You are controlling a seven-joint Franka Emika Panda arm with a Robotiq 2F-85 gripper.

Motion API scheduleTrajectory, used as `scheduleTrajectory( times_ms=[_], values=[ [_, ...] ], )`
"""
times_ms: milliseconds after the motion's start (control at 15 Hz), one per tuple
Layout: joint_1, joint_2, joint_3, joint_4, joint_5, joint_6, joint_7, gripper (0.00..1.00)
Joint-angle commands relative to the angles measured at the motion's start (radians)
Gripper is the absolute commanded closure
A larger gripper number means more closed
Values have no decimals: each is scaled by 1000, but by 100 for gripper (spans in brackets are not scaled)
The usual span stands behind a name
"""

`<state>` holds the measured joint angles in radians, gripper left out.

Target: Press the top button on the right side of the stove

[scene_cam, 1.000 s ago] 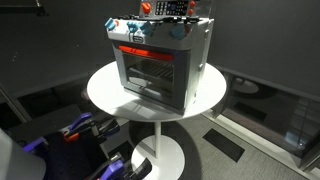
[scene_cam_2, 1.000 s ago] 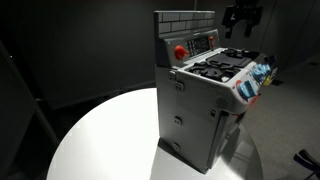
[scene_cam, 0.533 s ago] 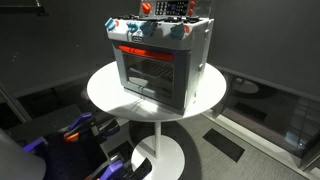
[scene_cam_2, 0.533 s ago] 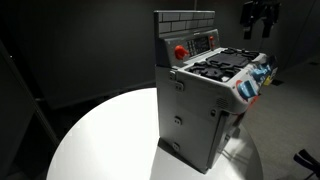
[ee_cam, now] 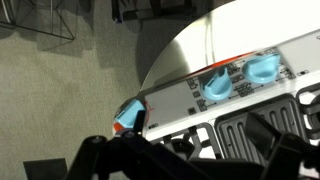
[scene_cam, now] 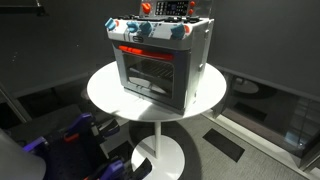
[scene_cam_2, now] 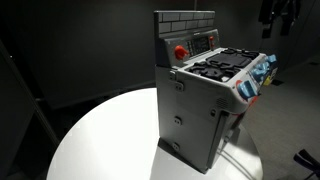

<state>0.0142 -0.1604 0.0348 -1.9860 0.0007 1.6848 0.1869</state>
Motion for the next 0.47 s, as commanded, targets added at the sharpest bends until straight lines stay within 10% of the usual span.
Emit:
scheduleTrajectory(
  times_ms=[0, 400],
  values=[
    [0, -55, 5, -54, -17, 9, 2, 0],
    [-1, -29, 3, -35, -1, -2, 0, 0]
  ],
)
